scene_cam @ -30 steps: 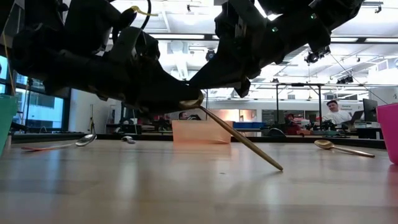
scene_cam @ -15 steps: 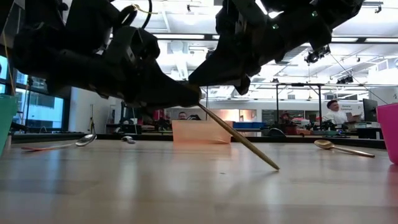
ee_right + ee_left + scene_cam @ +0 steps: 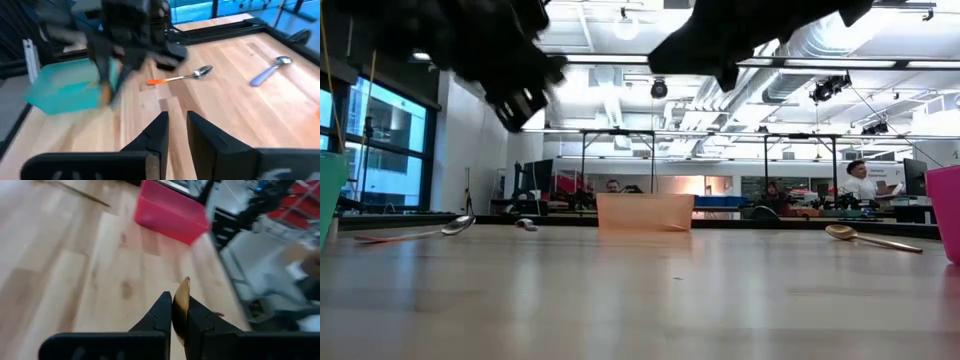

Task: Sort silverware by color (type)
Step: Put the golden spoon into the green bin

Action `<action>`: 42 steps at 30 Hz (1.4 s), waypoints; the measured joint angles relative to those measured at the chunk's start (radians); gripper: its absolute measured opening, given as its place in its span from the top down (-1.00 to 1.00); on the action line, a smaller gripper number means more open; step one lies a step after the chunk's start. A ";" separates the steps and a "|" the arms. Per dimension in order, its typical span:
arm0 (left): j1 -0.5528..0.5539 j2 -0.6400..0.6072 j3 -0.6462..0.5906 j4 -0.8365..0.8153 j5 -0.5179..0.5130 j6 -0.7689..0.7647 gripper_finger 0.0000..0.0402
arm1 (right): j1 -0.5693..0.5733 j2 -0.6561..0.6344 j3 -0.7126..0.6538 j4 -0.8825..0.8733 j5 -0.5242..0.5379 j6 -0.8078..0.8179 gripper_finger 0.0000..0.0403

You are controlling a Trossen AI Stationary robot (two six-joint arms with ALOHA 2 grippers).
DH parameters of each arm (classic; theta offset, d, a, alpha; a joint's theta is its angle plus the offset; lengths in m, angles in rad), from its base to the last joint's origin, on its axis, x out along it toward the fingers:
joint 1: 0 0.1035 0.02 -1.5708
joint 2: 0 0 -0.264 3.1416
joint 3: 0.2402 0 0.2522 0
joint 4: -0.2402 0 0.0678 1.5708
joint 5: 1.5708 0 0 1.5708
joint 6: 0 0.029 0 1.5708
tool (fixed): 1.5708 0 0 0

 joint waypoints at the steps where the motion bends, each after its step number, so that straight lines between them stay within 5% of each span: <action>1: 0.004 -0.046 0.012 -0.067 0.029 -0.022 0.97 | 0.000 -0.009 0.000 -0.011 0.008 -0.005 0.76; 5: 0.005 -0.202 0.073 -0.319 0.131 -0.107 0.97 | 0.000 -0.015 0.000 -0.037 0.011 -0.028 0.83; 10: -0.056 -0.334 0.145 -0.609 0.139 -0.225 0.97 | -0.005 -0.008 -0.015 -0.065 0.006 -0.068 0.93; 20: -0.312 -0.415 0.158 -0.985 -0.071 -0.588 0.97 | -0.011 -0.007 -0.173 0.157 -0.014 -0.134 1.00; 36: -0.605 -0.403 0.082 -1.086 -0.301 -0.973 0.97 | -0.011 -0.007 -0.225 0.221 -0.015 -0.124 1.00; 42: -0.670 -0.352 0.042 -1.032 -0.310 -1.021 0.97 | -0.011 -0.007 -0.225 0.220 -0.015 -0.127 1.00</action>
